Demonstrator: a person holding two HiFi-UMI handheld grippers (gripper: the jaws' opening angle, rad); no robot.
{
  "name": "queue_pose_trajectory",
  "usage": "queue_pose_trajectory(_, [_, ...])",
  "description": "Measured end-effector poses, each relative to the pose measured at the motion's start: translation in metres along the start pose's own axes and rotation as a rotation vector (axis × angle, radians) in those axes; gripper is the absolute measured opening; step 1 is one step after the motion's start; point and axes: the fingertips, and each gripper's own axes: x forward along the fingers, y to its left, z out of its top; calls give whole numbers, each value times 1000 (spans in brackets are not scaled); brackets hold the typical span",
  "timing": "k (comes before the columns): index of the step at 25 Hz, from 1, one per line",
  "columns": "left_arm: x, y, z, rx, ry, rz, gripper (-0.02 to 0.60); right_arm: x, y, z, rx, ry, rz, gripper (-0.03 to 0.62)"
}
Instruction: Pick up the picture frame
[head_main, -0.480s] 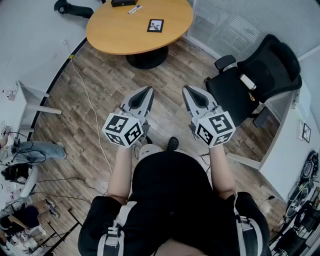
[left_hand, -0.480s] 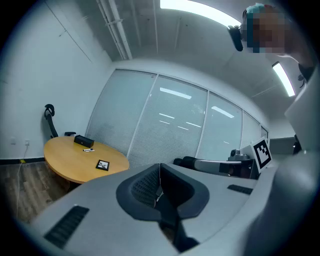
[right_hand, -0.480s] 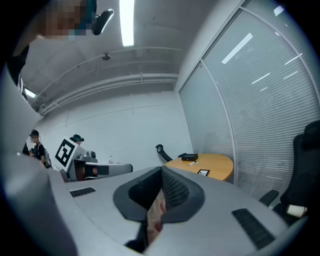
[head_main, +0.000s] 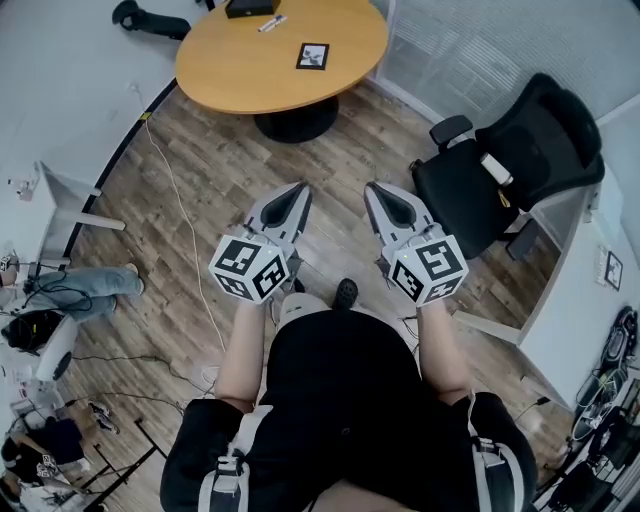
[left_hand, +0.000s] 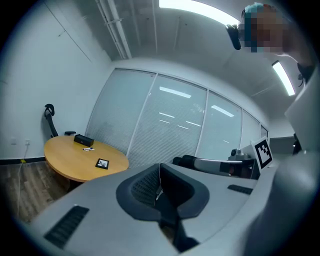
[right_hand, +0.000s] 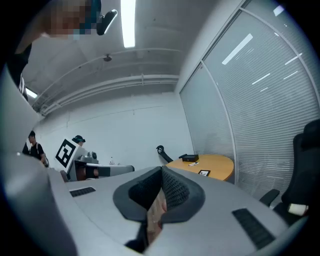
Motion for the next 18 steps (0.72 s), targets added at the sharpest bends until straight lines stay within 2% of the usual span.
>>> queue_pose_trajectory(10, [4,5,-3,19,15,13,25,14,-3,-4,26,-9,6,17])
queue_pose_trajectory(14, [11,24,2,26,17,2,25,38,-5,-3,27,0,0,17])
queue_pose_trajectory(18, [31,61,11,13,24,-6,25,76,-15,1,24,21,-12,17])
